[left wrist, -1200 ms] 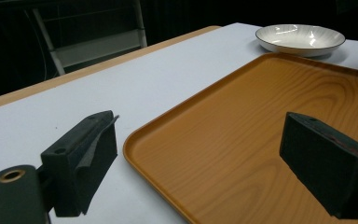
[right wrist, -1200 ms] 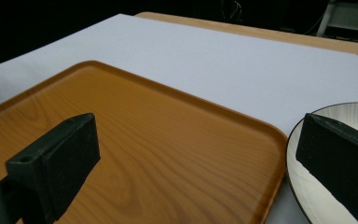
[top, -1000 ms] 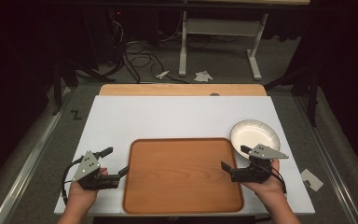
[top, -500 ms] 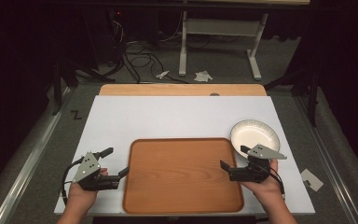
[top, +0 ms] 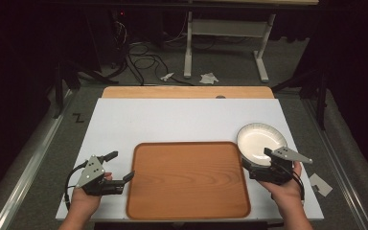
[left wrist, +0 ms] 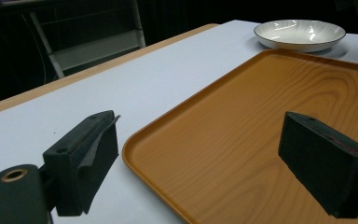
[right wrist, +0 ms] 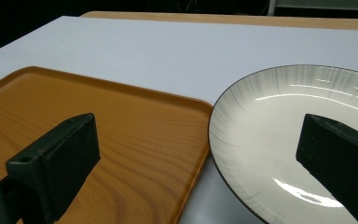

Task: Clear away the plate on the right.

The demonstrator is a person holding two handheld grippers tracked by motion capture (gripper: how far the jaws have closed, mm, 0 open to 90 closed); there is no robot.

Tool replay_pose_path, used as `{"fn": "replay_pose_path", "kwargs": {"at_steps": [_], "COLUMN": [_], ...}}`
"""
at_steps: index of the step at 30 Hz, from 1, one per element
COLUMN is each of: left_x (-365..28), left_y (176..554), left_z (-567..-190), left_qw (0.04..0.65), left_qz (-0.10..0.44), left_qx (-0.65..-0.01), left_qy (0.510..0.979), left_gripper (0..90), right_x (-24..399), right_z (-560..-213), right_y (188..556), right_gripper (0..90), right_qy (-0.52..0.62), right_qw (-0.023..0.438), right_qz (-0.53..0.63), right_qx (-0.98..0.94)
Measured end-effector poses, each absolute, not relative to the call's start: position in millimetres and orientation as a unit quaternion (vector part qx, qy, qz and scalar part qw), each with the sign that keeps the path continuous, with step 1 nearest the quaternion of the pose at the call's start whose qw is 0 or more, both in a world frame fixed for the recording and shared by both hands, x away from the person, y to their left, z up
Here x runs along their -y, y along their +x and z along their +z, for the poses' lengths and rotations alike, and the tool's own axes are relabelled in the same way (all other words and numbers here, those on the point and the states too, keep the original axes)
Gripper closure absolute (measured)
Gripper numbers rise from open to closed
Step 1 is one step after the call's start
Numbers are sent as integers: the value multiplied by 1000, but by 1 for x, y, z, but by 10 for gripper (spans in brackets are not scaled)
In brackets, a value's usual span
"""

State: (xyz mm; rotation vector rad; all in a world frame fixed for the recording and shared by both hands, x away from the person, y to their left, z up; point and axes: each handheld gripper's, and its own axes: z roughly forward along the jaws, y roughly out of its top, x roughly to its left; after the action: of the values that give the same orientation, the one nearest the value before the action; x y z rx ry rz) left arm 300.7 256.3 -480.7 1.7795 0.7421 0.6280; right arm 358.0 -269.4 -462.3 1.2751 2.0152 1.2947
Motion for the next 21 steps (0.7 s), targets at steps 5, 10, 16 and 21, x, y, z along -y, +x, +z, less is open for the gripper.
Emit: {"fn": "replay_pose_path", "kwargs": {"at_steps": [5, 10, 16, 21], "left_x": [-257, -257, -257, -254], "left_y": [300, 300, 301, 303], "left_z": [-480, -480, -480, -481], "left_qw": [531, 532, 531, 529], "left_qz": [264, 263, 262, 260], "left_qx": [-310, -309, -310, -308], "left_qy": [743, 743, 744, 747], "left_gripper": [125, 125, 125, 126], "right_x": [274, 281, 289, 303], "right_z": [-461, -460, -462, -465], "right_y": [357, 357, 358, 361], "right_gripper": [1, 1, 1, 1], "right_qy": [463, 475, 491, 517], "right_qw": [219, 227, 226, 209], "right_qz": [464, 457, 455, 464], "right_qx": [-722, -717, -708, -689]}}
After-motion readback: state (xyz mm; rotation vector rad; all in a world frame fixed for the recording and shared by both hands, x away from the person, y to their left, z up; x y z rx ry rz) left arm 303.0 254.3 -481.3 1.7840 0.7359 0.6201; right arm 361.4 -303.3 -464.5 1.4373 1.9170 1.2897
